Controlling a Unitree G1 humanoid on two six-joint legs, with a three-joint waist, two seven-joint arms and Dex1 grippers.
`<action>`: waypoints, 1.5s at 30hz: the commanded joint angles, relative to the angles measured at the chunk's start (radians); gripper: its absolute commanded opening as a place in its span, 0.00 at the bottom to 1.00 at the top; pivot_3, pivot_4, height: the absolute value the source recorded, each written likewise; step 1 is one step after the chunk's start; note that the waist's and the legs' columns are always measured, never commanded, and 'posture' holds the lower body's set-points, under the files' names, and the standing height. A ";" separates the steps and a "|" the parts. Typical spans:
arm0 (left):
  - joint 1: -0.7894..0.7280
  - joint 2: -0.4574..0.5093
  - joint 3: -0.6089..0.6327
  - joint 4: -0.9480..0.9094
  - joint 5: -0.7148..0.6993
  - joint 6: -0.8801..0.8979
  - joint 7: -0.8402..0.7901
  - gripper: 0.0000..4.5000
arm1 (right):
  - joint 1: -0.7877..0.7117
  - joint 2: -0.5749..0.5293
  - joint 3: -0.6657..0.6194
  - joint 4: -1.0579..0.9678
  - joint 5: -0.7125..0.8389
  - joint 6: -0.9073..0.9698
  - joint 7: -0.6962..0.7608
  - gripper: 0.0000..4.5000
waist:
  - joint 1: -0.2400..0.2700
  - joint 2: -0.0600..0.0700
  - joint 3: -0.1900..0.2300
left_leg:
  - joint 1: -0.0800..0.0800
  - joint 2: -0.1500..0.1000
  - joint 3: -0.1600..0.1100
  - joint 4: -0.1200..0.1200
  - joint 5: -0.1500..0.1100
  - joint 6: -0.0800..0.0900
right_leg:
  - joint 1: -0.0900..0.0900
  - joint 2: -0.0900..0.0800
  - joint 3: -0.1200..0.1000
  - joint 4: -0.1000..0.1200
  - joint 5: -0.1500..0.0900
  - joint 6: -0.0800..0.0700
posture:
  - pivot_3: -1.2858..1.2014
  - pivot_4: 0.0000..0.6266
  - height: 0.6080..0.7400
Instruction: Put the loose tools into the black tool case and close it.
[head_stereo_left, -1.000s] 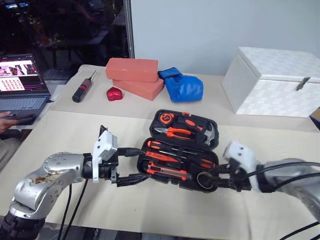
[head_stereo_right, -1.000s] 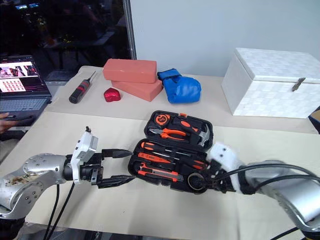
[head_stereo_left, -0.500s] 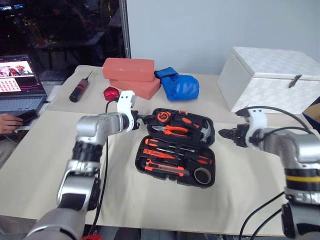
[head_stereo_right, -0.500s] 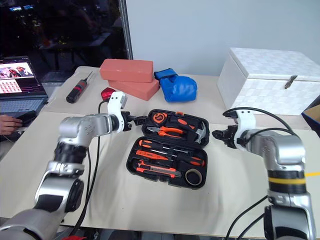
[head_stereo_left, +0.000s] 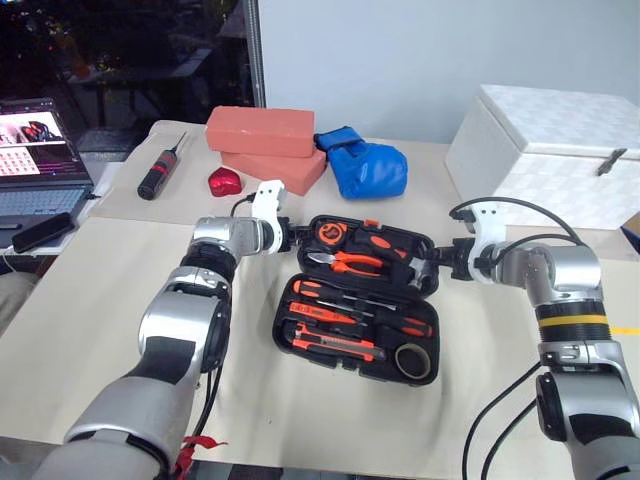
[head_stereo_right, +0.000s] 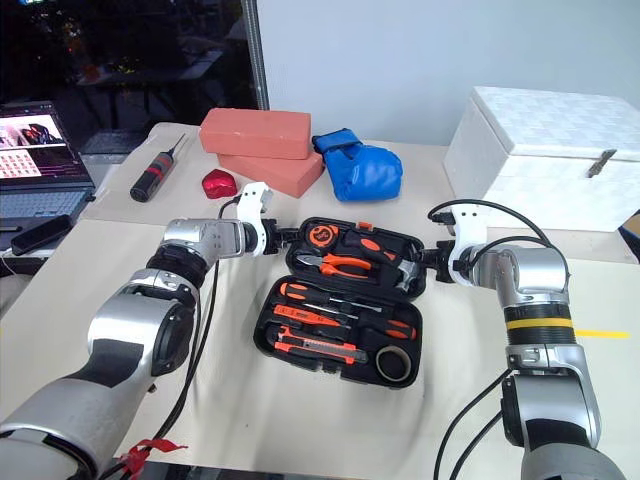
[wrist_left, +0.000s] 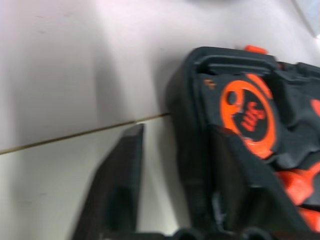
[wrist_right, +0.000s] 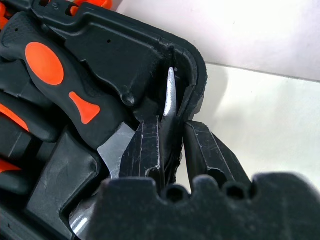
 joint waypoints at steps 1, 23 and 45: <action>-0.017 -0.003 0.014 -0.059 0.002 -0.002 -0.082 0.05 | -0.007 0.011 -0.016 -0.017 -0.002 -0.038 0.028 0.06 | -0.001 0.000 0.000 | 0.000 0.000 0.000 0.000 0.000 0.000 | 0.000 0.000 0.000 0.000 0.000 0.000 | 0.52 0.24 1.00; 0.714 0.217 -0.207 -1.132 0.196 -0.560 -0.264 0.00 | 0.421 0.000 -0.191 -0.559 -0.019 -0.615 0.193 0.05 | 0.016 0.009 0.005 | 0.000 0.001 -0.001 -0.001 0.002 -0.007 | 0.001 -0.001 0.000 0.002 0.002 0.001 | 0.52 0.24 1.00; 0.814 0.705 0.015 -1.427 -0.497 0.266 -0.691 0.37 | 1.212 -0.211 -0.516 -1.024 0.140 -0.597 0.489 0.01 | -0.016 0.013 0.006 | 0.031 0.011 0.003 0.009 -0.004 -0.018 | 0.019 0.002 -0.003 0.005 -0.014 -0.013 | 0.52 0.24 1.00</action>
